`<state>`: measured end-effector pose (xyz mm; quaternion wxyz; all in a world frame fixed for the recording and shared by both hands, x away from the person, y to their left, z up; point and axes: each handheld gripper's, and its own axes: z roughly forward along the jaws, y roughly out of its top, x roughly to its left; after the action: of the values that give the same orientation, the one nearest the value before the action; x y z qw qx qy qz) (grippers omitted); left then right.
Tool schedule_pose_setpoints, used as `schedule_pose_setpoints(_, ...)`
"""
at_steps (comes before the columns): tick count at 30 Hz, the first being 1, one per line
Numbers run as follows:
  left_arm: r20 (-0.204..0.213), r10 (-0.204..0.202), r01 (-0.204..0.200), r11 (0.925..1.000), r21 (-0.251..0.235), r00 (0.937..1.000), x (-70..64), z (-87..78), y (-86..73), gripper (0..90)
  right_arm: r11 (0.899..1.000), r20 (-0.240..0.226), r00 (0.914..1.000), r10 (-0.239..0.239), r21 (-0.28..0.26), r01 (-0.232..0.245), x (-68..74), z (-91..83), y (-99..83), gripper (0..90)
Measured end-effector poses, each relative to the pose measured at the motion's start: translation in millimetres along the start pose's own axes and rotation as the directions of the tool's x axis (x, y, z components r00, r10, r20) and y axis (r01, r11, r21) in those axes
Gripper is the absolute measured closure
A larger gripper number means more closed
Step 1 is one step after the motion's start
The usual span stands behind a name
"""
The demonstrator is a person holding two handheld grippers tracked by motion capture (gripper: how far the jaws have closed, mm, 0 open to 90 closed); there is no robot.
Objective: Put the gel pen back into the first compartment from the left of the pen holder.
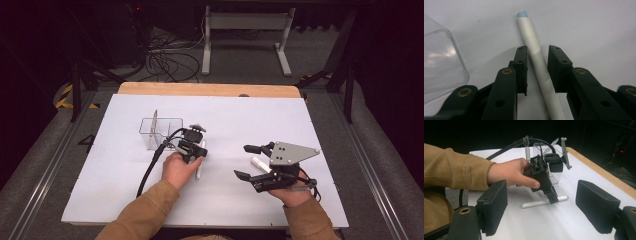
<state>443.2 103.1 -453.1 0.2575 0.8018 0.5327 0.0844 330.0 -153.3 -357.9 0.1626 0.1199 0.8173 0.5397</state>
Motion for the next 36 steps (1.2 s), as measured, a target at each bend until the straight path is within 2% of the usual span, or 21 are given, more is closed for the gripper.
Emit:
schedule_pose_setpoints(7,-0.023,0.002,-0.002,1.0,-0.007,0.9997,-2.5,1.5,-0.8,76.9,1.0,-0.001,1.0,0.0,0.001,0.0,0.1,0.2,-0.1,26.2)
schedule_pose_setpoints(13,-0.019,0.0,0.0,1.0,-0.009,0.9998,-2.2,1.4,-0.8,77.6,1.0,-0.002,1.0,-0.002,0.001,0.002,0.4,0.5,0.1,26.2)
schedule_pose_setpoints(16,-0.008,0.011,-0.012,0.9998,-0.019,0.9999,-2.7,0.0,-1.4,77.8,1.0,-0.001,1.0,-0.003,0.001,0.003,0.3,0.3,0.0,26.2)
schedule_pose_setpoints(21,-0.004,0.035,-0.035,0.9968,-0.071,0.9994,-5.6,-9.0,-1.9,77.9,1.0,-0.002,1.0,-0.003,0.0,0.003,0.0,-0.3,-0.1,26.3)
schedule_pose_setpoints(28,0.009,0.046,-0.044,0.9911,-0.125,0.9989,-4.3,-23.0,-2.1,77.9,1.0,-0.001,1.0,-0.005,-0.002,0.005,0.3,-0.8,0.2,26.2)
schedule_pose_setpoints(36,0.015,0.064,-0.06,0.9773,-0.203,0.9978,-1.9,-44.6,-1.2,77.9,1.0,-0.001,1.0,-0.004,-0.001,0.004,0.5,-0.6,0.2,26.3)
